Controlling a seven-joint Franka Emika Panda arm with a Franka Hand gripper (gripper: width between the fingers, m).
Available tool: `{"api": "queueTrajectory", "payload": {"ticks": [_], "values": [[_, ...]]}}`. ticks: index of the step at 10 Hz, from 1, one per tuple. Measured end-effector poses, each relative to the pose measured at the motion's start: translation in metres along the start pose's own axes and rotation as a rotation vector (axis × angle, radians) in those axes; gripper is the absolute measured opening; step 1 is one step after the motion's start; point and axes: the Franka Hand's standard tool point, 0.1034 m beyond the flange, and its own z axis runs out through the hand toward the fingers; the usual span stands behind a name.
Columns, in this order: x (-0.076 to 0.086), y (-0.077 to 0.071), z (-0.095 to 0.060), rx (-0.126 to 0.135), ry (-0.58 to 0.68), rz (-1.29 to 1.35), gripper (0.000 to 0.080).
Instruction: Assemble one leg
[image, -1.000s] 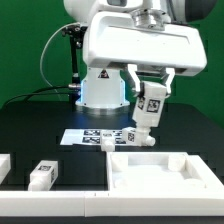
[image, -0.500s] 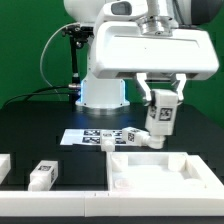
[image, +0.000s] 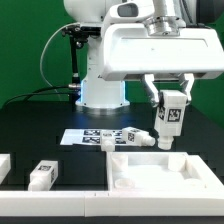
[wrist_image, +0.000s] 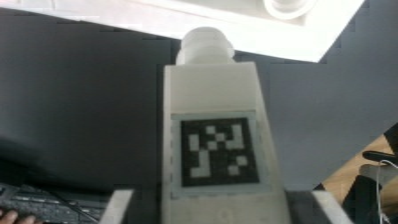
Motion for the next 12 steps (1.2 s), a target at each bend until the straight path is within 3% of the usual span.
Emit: {"api": "queueTrajectory", "payload": {"ticks": [1,3,7,9,12], "values": [[0.000,-0.006,0.008,0.009,0.007,0.006,0.0285],[-0.002,-0.013,0.020,0.004,0.052,0.023,0.0285],[-0.004,-0.015,0.022,-0.001,0.065,0.039,0.0285],[-0.009,-0.036,0.027,-0.009,0.107,0.056,0.0285],[-0.019,-0.037,0.036,-0.008,0.092,0.058,0.0285]]}}
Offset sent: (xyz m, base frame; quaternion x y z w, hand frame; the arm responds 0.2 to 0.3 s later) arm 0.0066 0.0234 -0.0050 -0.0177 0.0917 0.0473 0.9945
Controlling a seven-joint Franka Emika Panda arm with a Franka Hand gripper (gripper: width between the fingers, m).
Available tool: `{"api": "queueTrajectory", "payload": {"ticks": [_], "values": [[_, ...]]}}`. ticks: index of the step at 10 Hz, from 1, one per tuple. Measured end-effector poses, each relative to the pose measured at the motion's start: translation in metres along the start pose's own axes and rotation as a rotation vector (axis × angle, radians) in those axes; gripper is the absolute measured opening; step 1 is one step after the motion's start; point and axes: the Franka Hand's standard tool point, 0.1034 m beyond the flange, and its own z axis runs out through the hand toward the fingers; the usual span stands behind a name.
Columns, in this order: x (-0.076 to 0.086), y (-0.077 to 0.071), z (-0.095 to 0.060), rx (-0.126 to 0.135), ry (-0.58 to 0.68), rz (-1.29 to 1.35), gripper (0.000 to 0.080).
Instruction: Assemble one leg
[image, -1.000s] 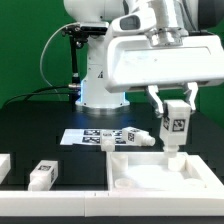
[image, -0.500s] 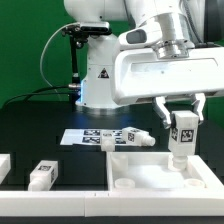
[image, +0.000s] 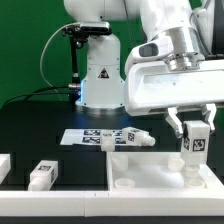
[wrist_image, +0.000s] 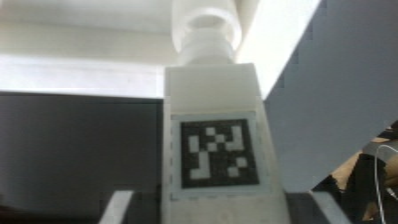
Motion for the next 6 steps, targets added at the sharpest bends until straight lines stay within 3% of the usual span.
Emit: {"api": "queueTrajectory", "payload": {"ticks": [2,6], "values": [[-0.006,-0.004,0.005,0.006,-0.012,0.002,0.0285],[-0.002,-0.004,0.013,0.006,-0.003,0.008,0.0285]]}}
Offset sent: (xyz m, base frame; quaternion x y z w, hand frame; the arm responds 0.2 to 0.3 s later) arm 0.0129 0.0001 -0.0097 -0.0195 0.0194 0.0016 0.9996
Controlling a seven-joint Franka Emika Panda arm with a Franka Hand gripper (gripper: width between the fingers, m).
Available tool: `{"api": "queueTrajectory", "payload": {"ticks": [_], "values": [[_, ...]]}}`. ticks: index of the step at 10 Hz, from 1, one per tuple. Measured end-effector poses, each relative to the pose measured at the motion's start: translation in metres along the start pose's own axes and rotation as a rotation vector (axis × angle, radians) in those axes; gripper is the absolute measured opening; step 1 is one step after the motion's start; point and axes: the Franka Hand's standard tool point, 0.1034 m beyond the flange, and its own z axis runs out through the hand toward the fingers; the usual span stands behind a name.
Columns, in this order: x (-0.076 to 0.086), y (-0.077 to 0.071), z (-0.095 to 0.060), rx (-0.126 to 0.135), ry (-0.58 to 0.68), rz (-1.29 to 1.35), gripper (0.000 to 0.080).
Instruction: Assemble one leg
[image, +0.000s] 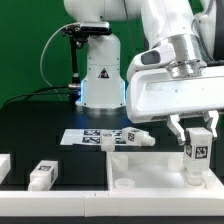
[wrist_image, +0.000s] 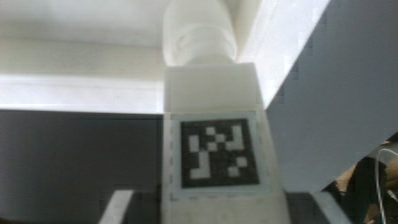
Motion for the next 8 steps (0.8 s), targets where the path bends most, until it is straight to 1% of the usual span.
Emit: {"api": "queueTrajectory", "payload": {"ticks": [1,4,6,8], "values": [[-0.001,0.001,0.003,-0.001,-0.001,0.003,0.0285],[-0.012,0.001,0.011,0.001,-0.022,0.006,0.0285],[-0.012,0.000,0.011,-0.006,-0.019,0.004,0.0285],[-0.013,0.000,0.012,-0.005,-0.023,-0.001,0.0285]]}}
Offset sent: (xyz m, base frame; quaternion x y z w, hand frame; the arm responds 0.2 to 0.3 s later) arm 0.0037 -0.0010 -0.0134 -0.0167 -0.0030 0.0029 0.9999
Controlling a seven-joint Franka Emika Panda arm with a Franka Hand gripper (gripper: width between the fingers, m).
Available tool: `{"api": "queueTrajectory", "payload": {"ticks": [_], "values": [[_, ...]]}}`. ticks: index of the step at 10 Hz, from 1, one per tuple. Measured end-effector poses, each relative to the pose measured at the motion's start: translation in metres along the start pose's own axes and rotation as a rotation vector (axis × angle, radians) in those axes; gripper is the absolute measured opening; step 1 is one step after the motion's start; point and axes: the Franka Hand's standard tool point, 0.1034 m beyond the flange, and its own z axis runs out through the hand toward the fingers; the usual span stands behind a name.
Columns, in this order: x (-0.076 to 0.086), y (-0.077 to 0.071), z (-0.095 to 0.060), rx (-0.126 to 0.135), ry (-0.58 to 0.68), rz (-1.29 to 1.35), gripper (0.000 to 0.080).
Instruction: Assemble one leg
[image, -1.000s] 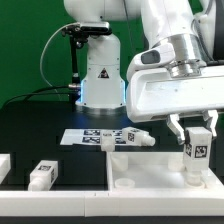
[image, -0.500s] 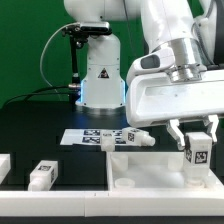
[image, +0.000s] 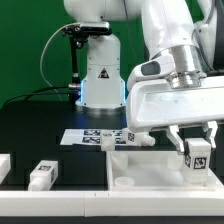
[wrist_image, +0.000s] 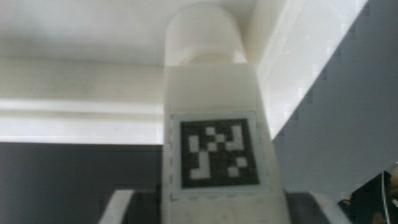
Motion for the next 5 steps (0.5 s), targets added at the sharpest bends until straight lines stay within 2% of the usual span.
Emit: {"api": "queueTrajectory", "payload": {"ticks": [1,2,3,4,5], "values": [[0.000,0.000,0.000,0.000,-0.001,0.000,0.0428],[-0.004,-0.005,0.002,0.026,-0.054,0.041,0.0582],[0.005,-0.011,-0.008,0.063,-0.130,0.095,0.0582],[0.012,-0.005,-0.014,0.048,-0.131,0.145,0.0636],[0.006,-0.008,-0.009,0.059,-0.197,0.191,0.0636]]}}
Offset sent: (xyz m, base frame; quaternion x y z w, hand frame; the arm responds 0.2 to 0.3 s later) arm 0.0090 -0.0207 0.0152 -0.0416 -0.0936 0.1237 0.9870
